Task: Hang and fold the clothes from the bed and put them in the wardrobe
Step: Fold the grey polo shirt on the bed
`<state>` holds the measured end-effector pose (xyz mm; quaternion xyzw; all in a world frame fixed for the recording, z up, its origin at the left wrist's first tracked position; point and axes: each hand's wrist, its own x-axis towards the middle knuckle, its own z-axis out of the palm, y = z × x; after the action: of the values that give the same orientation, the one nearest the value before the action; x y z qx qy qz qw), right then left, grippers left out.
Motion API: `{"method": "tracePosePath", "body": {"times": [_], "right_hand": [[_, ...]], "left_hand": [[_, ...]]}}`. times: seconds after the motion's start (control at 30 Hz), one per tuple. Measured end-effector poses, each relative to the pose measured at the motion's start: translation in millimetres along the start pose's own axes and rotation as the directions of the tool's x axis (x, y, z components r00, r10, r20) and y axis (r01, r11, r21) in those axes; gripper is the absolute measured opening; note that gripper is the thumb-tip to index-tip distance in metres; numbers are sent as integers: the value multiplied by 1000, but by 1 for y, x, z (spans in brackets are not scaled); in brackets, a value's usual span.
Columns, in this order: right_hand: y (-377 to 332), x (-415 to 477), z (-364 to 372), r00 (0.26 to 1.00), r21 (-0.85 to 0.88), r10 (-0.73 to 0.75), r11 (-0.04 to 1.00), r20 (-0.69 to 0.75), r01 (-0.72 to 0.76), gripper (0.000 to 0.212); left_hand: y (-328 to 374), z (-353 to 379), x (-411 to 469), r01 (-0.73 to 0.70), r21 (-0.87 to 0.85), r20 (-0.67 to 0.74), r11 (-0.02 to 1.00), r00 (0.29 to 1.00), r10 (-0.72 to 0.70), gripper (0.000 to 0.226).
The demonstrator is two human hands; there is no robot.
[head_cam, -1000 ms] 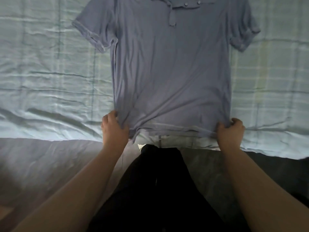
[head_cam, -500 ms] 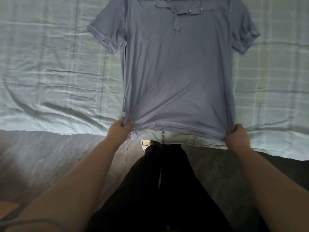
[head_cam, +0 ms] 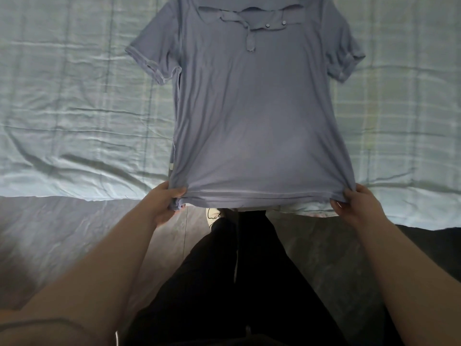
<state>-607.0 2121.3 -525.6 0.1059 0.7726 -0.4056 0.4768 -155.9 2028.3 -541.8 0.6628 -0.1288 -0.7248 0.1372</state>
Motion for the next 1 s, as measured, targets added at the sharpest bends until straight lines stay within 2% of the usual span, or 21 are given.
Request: {"method": "tracePosePath", "body": {"times": [0.1,0.2,0.3,0.43,0.5,0.6,0.7,0.8,0.87,1.0], "right_hand": [[7,-1,0,999,5,36,999,1,-36,19],[14,-2,-1,999,-108,35,993,-27,-38,13],[17,-3,-5,995,-114,-19,993,-94,8,33],[17,-10,-7,974,-157,-134,982,-185,105,37],[18,-10,-7,967,-193,-156,974,-204,116,36],[19,-8,-5,957,-410,-212,905,-199,115,26],[22,-1,-3,954,-553,-231,828,-193,88,36],[19,-3,3,938,-601,-264,795,-225,80,42],[13,-12,7,923,-638,-303,765,-237,88,47],[-8,-39,20,923,-670,-362,718,-132,186,60]], "left_hand": [[-9,2,-5,112,-72,-18,991,993,-114,39],[-20,-2,-7,209,-155,4,966,978,-211,25],[-25,-4,-8,175,-262,21,949,984,-176,24],[-36,-4,-9,81,-333,-7,939,996,-89,37],[-43,-4,-10,68,-262,-35,963,996,-80,45],[-43,-2,-8,35,-85,-186,996,981,-50,40],[-35,-1,0,37,161,-308,986,951,15,42],[-24,2,2,53,372,-372,927,923,96,57],[-14,4,-6,54,477,-415,877,894,170,57],[13,18,-30,-14,722,-314,692,884,346,56]]}}
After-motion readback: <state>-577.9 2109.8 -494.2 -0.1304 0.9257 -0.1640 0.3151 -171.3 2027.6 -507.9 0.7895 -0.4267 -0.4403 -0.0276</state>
